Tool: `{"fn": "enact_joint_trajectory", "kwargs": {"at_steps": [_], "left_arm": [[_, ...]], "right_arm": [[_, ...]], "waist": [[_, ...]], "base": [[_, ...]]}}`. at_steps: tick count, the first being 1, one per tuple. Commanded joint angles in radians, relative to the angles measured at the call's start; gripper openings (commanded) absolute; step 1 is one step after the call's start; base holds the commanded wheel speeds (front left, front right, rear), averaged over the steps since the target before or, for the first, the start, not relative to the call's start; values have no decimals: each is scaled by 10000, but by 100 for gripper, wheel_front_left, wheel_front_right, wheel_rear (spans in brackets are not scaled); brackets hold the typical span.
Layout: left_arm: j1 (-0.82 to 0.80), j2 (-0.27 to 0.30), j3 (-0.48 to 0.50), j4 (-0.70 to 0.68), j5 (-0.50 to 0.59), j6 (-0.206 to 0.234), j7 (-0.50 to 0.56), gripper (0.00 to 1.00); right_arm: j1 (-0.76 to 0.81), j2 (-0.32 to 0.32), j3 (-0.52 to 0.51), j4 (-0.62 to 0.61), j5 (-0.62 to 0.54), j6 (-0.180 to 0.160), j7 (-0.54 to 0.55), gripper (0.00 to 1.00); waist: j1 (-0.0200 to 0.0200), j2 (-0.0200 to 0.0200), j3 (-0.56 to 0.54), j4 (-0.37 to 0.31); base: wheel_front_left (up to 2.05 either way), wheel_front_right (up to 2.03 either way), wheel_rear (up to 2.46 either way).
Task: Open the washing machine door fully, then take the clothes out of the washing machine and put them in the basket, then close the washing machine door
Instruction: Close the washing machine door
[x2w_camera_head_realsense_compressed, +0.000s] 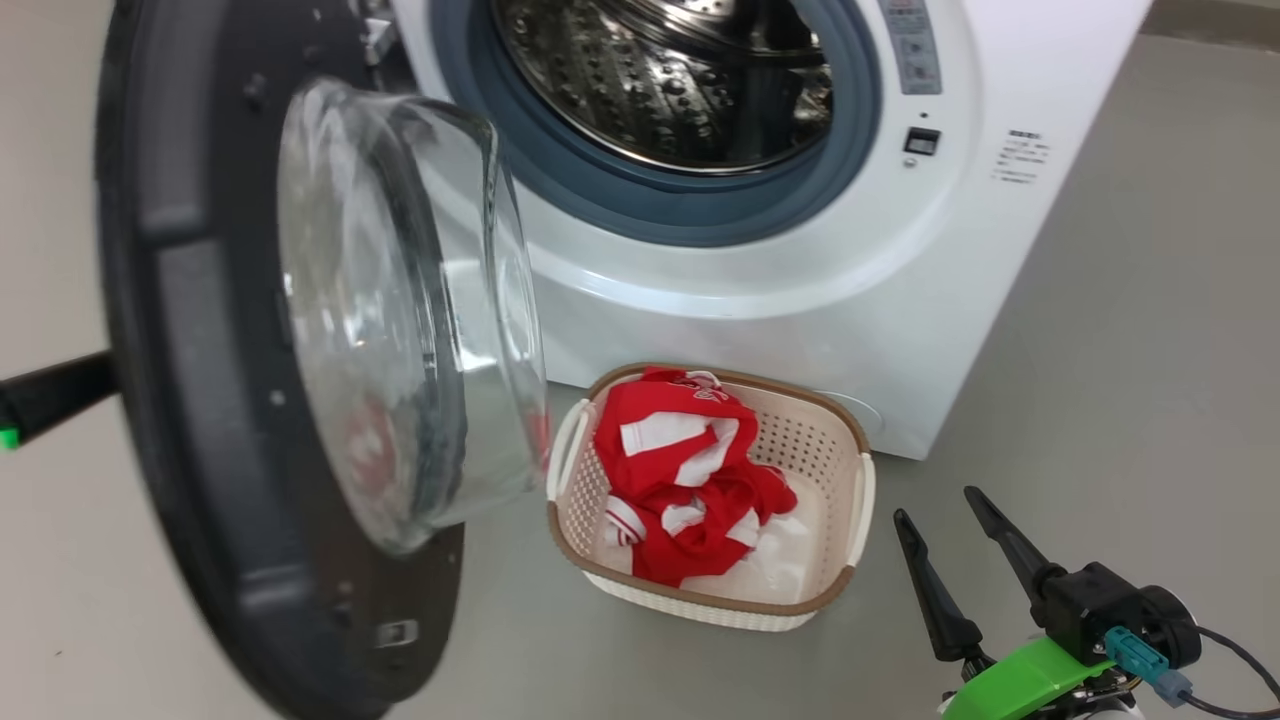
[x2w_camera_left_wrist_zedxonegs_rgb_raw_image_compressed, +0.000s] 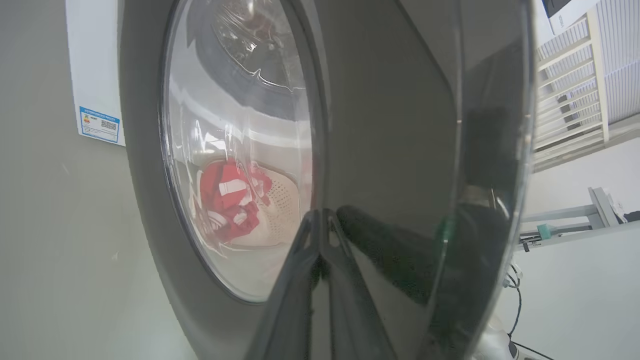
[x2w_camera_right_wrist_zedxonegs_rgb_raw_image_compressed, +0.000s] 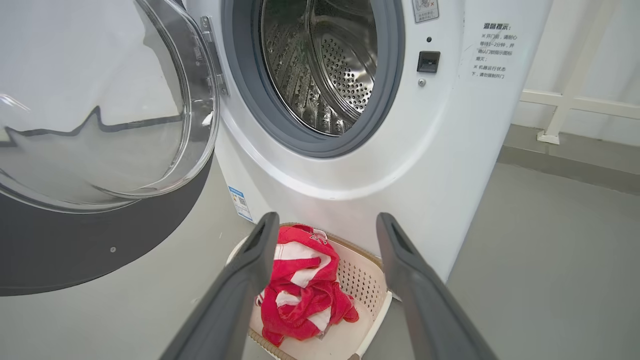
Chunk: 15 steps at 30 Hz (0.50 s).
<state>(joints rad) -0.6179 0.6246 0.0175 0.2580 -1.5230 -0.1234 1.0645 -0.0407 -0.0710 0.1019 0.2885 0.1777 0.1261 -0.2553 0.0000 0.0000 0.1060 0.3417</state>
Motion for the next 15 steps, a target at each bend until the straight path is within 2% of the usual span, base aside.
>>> {"fn": "enact_joint_trajectory", "kwargs": {"at_steps": [1,15], "left_arm": [[-203,337,288,-587,-142,-73,1,0],[-577,-476,-389,-1724,149,-73,-1055,0]], "right_arm": [[-93,-3,159,-298,11,46,-65,100],[-289,87,28,-403,-43,46,-65,100]], "waist": [[0,0,113,-225],[0,0,398,-1062]], "base": [[0,0,0],[0,0,0]]}}
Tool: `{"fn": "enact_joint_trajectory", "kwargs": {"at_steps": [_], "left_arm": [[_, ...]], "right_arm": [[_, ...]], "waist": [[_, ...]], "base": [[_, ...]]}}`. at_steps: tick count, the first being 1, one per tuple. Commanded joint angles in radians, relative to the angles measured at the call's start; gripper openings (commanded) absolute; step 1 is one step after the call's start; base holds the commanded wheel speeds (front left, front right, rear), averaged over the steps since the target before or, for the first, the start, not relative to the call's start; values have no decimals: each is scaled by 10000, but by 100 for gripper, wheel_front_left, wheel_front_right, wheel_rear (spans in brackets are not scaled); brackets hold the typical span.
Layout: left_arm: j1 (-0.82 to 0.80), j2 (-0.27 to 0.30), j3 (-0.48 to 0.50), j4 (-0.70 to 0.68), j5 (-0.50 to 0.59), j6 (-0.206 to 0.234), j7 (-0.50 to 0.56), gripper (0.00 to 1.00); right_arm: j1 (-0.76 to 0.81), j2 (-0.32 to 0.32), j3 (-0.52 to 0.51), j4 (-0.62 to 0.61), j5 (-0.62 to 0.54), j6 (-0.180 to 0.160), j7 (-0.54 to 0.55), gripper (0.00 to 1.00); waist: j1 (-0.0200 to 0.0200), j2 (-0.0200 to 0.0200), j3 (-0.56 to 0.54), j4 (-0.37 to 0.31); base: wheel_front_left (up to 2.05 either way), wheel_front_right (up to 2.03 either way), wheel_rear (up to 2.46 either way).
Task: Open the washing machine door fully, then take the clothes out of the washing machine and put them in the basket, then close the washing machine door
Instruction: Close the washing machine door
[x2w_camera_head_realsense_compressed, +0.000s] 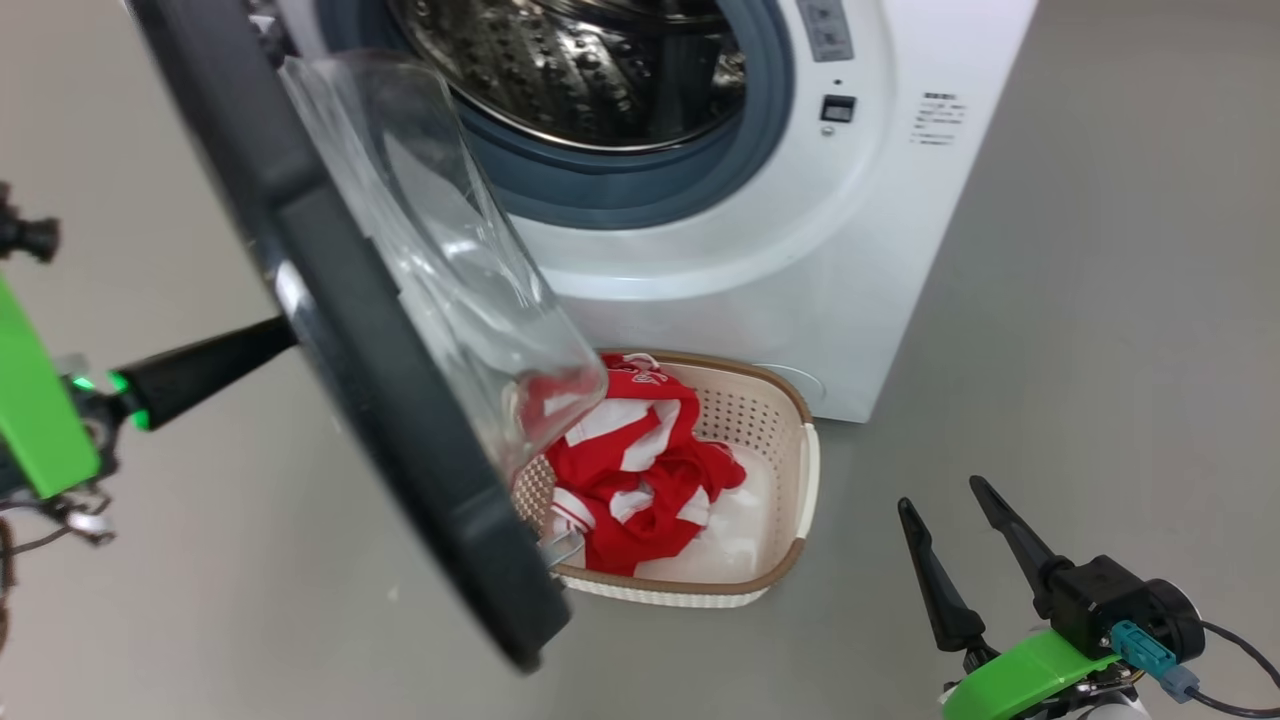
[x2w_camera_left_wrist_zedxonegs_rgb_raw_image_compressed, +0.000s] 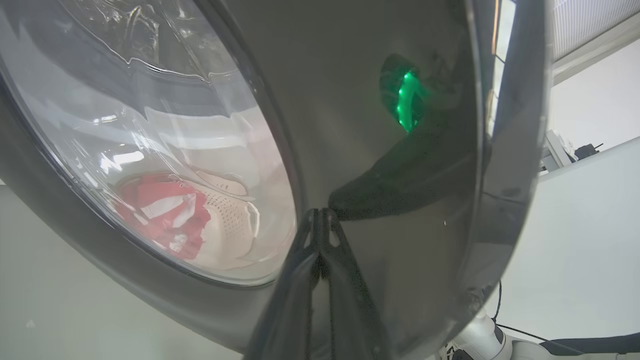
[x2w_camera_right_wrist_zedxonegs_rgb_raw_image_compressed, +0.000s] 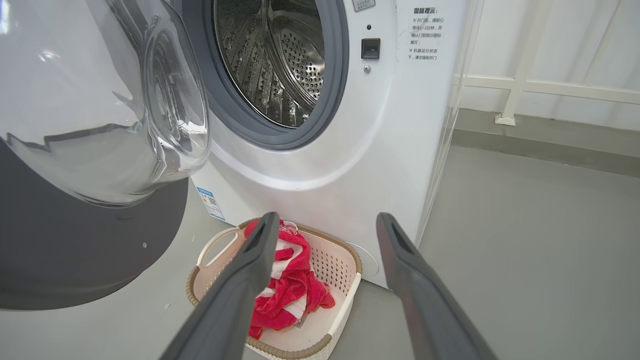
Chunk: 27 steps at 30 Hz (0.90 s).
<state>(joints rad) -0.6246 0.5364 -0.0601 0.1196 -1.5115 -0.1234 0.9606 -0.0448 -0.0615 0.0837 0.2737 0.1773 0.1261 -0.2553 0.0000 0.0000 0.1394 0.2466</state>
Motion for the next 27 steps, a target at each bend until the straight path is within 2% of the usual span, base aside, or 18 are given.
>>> {"fn": "enact_joint_trajectory", "kwargs": {"at_steps": [1,5,16,27], "left_arm": [[-564,344,313,-379,55,-73,-93,0],[-781,98,-43,-498,227,-73,-520,0],[-1261,-91,-415,-469,635,-73,-1827,0],[-2165,-278,-930,210,982,-73,-3290,0]], "right_arm": [[-262,0,210,-261,-39,46,-65,100],[-364,43,178,-303,-42,46,-65,100],[-474,97,127,-406,-36,46,-65,100],[-702,110,170,-571,230,46,-65,100]], "waist": [[0,0,86,-177],[0,0,196,-543],[0,0,446,-1313],[0,0,878,-2069]], "base": [[0,0,0],[0,0,0],[0,0,0],[0,0,0]]}}
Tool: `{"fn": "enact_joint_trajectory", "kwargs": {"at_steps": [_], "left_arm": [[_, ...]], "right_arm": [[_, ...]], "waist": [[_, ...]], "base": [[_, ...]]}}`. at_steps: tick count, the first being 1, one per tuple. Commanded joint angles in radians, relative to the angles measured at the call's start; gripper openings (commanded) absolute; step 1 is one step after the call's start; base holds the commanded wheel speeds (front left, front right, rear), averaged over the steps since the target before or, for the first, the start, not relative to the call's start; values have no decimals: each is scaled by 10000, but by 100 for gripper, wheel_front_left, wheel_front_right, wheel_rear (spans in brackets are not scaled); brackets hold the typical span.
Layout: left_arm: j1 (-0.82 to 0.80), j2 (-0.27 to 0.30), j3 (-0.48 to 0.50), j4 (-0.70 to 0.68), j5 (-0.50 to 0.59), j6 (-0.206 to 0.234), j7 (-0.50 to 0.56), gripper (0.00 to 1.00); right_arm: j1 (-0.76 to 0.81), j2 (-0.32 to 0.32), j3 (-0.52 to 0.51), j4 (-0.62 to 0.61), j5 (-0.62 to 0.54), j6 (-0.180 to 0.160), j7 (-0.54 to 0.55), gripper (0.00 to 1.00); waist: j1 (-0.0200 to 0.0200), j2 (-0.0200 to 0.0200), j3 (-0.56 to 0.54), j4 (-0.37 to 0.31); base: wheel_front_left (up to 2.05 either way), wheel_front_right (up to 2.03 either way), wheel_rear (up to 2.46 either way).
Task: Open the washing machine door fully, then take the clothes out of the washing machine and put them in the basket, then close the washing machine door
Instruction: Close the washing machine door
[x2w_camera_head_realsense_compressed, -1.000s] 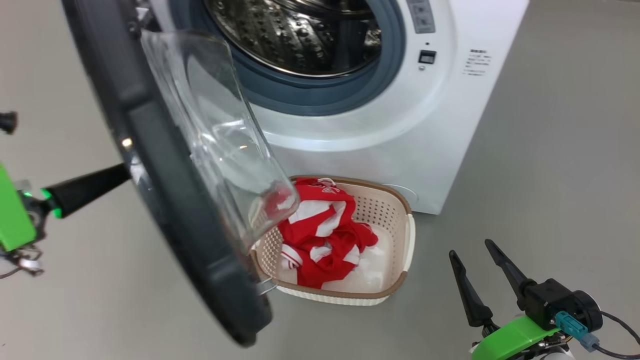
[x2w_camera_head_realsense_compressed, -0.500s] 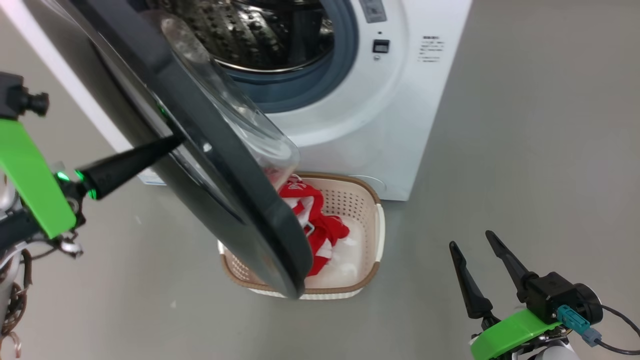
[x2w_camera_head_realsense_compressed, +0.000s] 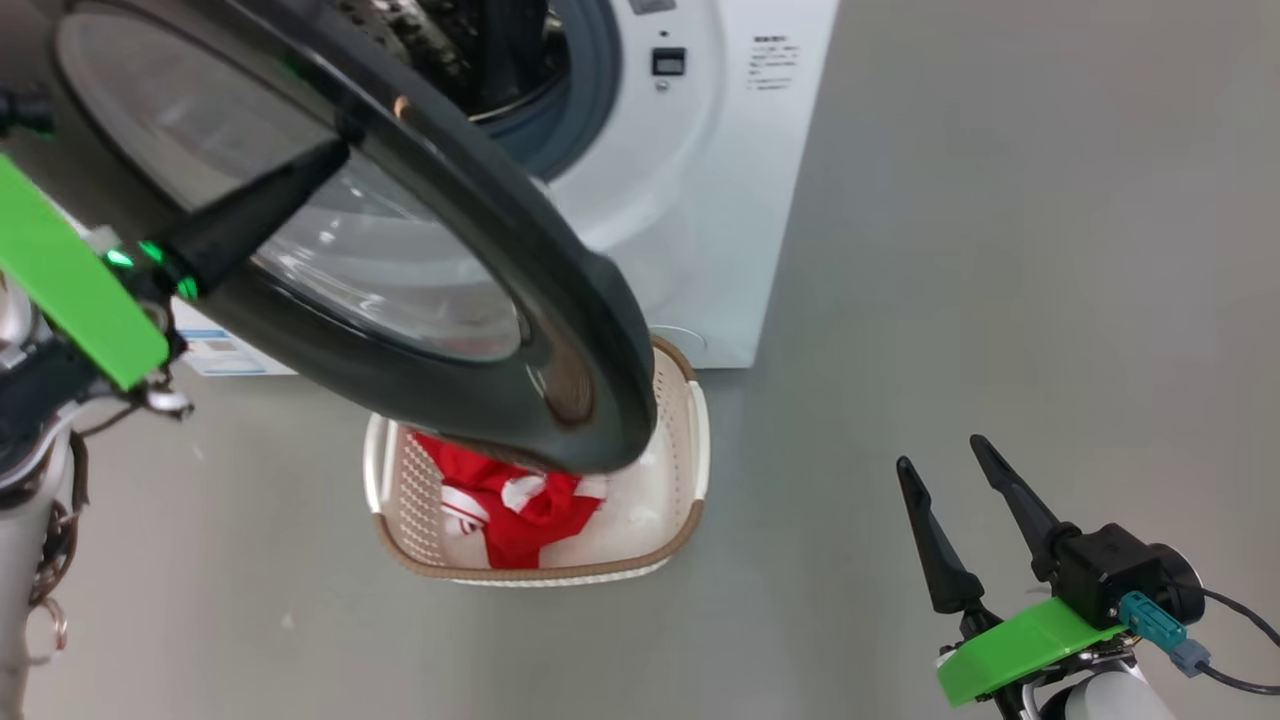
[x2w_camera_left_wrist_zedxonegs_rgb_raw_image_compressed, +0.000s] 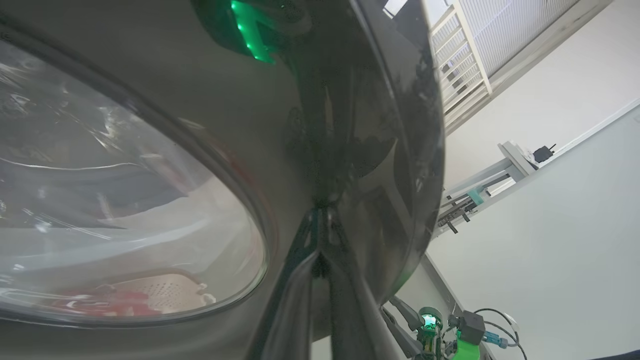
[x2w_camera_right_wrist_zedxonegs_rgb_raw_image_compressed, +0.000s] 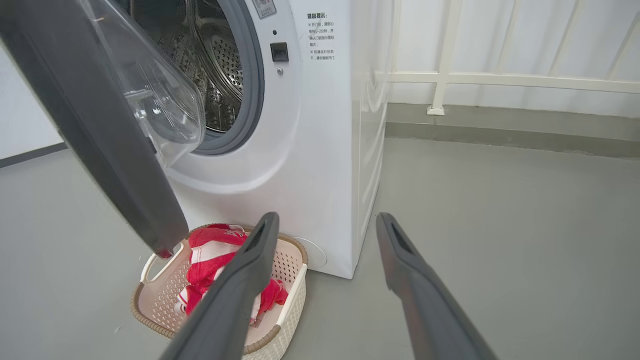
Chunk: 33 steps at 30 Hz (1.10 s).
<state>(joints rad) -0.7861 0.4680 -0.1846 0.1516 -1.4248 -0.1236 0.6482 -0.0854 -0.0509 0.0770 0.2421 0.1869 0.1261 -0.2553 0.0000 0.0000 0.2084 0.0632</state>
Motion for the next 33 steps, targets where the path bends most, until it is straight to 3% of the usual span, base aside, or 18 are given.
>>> {"fn": "enact_joint_trajectory", "kwargs": {"at_steps": [1,14,33], "left_arm": [[-631,402,278,-40,118,-71,-286,0],[-1356,592,-249,716,-75,-71,-1259,0],[-682,1084,-826,599,-728,-71,-2221,0]], "right_arm": [[-315,5,238,-262,162,46,-65,100],[-436,6,261,-315,352,46,-65,100],[-221,6,144,-198,204,46,-65,100]], "waist": [[0,0,224,-293],[0,0,448,-637],[0,0,-76,-272]], "base": [[0,0,0],[0,0,0],[0,0,0]]}}
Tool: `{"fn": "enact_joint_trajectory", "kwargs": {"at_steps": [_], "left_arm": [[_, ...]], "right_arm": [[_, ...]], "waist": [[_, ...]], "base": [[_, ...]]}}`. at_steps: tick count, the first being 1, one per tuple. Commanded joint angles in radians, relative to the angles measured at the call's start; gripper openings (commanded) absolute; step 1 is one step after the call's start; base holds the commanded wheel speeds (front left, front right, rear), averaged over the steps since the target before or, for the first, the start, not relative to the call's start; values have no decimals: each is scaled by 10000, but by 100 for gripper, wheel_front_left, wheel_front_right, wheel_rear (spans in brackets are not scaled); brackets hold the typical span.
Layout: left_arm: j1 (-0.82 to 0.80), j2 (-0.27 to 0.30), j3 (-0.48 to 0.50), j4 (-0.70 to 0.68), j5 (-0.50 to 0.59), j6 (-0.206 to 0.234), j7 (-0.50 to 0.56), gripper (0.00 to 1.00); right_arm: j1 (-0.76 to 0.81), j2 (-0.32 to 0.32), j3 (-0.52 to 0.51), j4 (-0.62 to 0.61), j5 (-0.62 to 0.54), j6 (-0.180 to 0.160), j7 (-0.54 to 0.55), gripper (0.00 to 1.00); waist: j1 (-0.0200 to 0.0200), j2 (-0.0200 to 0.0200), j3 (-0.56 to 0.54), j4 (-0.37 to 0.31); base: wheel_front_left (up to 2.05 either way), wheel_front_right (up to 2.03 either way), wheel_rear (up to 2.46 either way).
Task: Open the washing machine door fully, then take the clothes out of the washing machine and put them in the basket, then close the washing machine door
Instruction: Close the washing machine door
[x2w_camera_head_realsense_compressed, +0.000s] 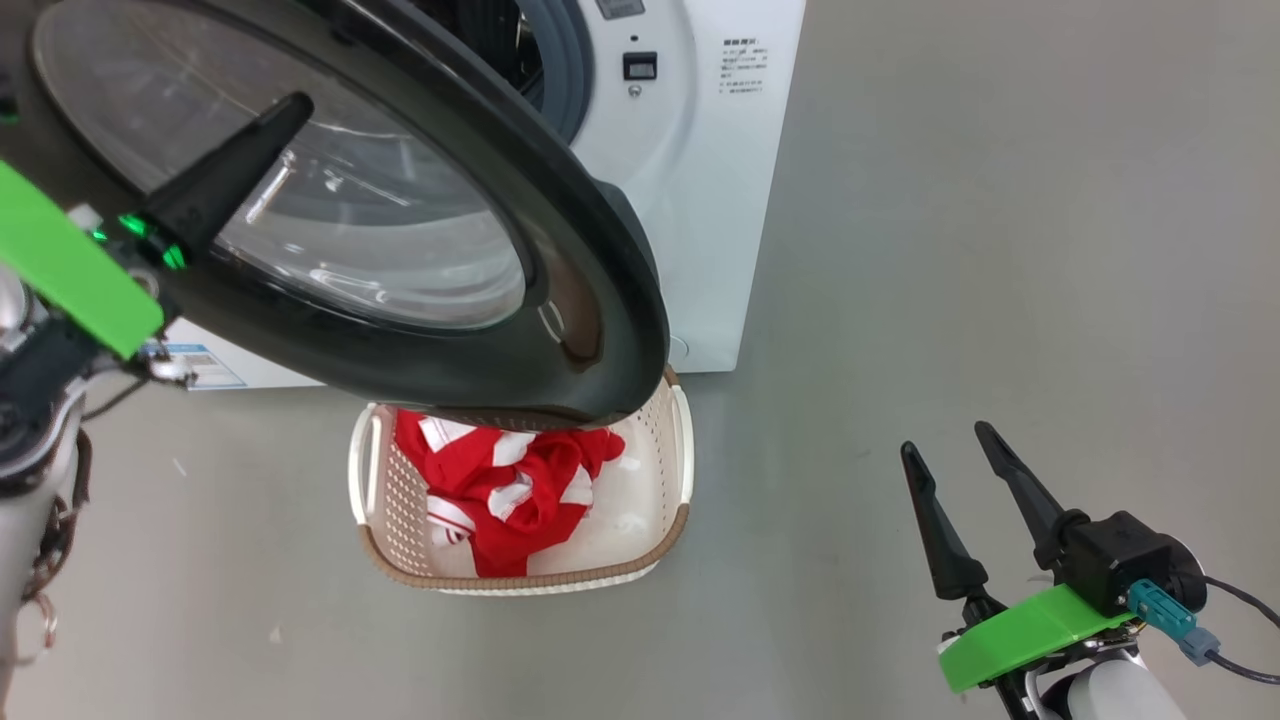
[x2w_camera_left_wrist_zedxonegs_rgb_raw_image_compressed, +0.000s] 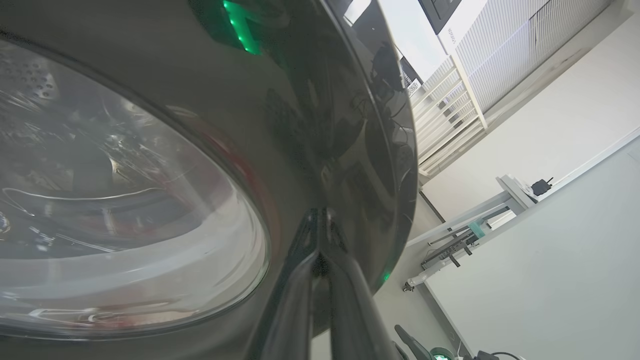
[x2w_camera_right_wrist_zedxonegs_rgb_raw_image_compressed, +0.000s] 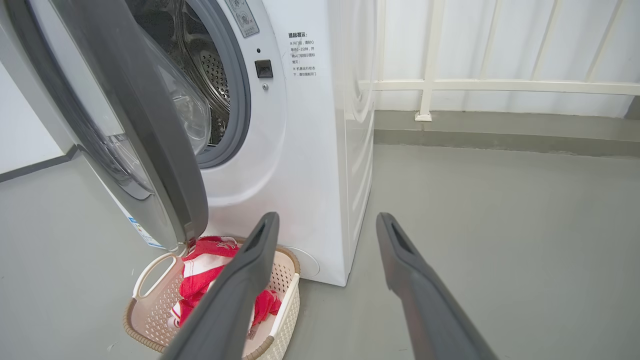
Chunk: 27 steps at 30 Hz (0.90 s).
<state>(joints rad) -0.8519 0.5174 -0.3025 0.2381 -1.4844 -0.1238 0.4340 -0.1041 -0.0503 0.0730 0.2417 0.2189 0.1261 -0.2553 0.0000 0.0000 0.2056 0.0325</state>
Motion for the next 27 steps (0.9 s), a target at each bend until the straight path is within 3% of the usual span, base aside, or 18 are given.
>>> {"fn": "enact_joint_trajectory", "kwargs": {"at_steps": [1,7,8,11,12,15,16,17,20,27], "left_arm": [[97,634,336,-379,-145,-69,-148,0],[1153,863,192,-945,-58,-69,-774,0],[1380,893,174,-1015,-30,-69,-930,10],[2081,964,153,-1133,21,-69,-1442,27],[2312,979,139,-1154,36,-69,-1610,40],[2997,1064,64,-1191,150,-69,-2133,51],[3220,1099,17,-1192,211,-69,-2297,75],[3220,1099,17,-1192,211,-69,-2297,75],[3847,1109,-128,-1131,286,-69,-2785,100],[5099,1033,-123,-881,-68,-69,-3753,100]], "right_arm": [[2,1,179,-192,-114,46,-65,100],[301,1,3,-188,-147,46,-65,100],[346,1,-9,-188,-159,46,-65,100],[443,1,-33,-177,-200,46,-65,100],[471,1,-42,-171,-211,46,-65,100],[596,1,-62,-193,-242,46,-65,100],[634,1,-86,-202,-256,46,-65,100],[634,1,-86,-202,-256,46,-65,100],[755,1,-157,-222,-292,46,-65,100],[859,1,-312,-261,-322,46,-65,100]], "waist": [[0,0,-80,50],[0,0,-345,265],[0,0,-377,291],[0,0,-503,358],[0,0,-566,376],[0,0,-691,407],[0,0,-719,420],[0,0,-719,420],[0,0,-813,444],[0,0,-845,360]], "base": [[0,0,0],[0,0,0],[0,0,0],[0,0,0],[0,0,0],[0,0,0],[0,0,0],[0,0,0],[0,0,0],[0,0,0]]}}
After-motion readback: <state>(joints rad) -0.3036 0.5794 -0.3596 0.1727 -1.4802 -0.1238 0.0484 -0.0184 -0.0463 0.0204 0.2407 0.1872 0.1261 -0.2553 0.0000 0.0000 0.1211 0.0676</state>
